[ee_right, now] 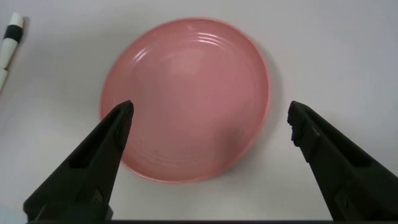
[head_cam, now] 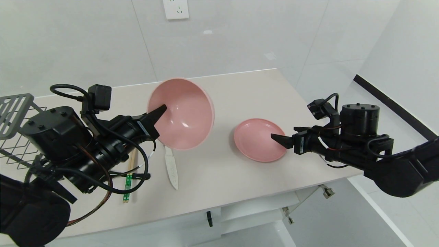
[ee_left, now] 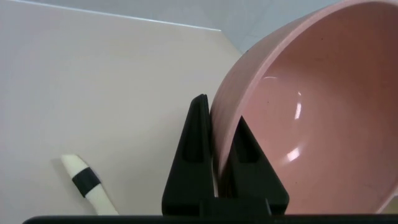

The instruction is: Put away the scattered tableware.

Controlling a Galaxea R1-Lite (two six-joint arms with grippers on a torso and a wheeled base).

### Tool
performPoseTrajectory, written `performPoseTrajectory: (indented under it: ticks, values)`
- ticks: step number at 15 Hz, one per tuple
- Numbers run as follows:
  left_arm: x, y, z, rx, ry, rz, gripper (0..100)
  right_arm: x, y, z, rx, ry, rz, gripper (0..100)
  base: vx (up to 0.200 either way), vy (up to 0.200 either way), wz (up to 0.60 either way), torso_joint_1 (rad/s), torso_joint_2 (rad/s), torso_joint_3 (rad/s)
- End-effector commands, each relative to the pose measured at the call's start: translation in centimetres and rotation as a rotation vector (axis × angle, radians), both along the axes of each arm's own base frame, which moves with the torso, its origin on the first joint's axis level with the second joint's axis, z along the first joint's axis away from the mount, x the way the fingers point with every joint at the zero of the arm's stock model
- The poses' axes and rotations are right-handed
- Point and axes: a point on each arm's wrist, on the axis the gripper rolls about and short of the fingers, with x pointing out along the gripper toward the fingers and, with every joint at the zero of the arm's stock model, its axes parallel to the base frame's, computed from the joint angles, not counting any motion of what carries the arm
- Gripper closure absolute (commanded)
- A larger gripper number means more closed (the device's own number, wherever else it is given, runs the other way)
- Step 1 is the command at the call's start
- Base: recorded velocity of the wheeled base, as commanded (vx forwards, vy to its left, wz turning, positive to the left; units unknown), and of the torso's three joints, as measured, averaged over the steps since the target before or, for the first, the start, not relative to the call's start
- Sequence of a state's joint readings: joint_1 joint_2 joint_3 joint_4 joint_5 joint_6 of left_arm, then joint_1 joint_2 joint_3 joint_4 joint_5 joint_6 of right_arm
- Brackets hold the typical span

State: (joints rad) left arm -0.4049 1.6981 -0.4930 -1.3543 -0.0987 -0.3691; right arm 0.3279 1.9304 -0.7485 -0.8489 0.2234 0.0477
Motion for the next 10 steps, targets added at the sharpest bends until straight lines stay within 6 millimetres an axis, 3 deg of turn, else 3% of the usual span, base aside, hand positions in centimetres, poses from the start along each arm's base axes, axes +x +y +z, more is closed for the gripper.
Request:
performPoseTrajectory:
  ticks: [1,10]
  values:
    - [-0.1,-0.1,-0.3,0.004,0.01,-0.009,100,0.3,0.1,-0.7,-0.007,0.019,-0.005,0,0.0,0.0,0.0,0.0,0.0,0.0]
    - [-0.6,-0.2,-1.0,-0.011,0.028,-0.021,100,2.0,0.3,-3.6,-0.039,0.065,-0.052,0,0.0,0.0,0.0,0.0,0.0,0.0]
